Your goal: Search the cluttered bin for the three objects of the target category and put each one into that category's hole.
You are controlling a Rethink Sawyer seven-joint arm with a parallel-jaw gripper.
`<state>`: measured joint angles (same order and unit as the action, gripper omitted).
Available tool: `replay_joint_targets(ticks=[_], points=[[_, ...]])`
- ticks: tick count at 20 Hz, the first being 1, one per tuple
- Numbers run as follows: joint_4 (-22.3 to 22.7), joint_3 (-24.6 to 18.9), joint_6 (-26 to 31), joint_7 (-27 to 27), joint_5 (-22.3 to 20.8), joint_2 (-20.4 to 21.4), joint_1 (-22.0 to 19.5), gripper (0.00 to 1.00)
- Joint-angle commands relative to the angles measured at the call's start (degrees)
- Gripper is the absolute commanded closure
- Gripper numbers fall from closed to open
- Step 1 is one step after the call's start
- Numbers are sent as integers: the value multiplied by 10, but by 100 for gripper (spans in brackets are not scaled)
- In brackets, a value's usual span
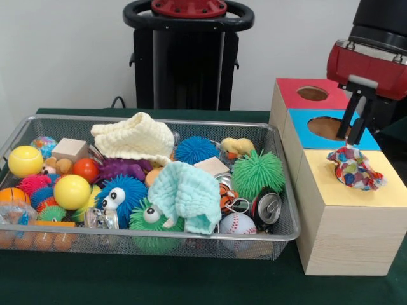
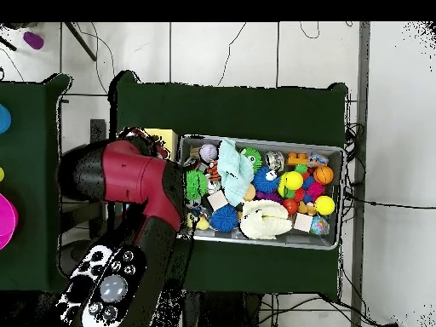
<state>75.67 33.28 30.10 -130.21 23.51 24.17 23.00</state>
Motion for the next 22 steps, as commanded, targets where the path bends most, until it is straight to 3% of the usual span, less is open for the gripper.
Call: replay_joint_targets(ticks=[1, 12, 22], points=[[-9, -33, 23, -74, -19, -26, -17, 100], [-8, -26, -21, -128, 1, -67, 9, 100], [6, -47, -50, -154, 35, -82, 16, 100]])
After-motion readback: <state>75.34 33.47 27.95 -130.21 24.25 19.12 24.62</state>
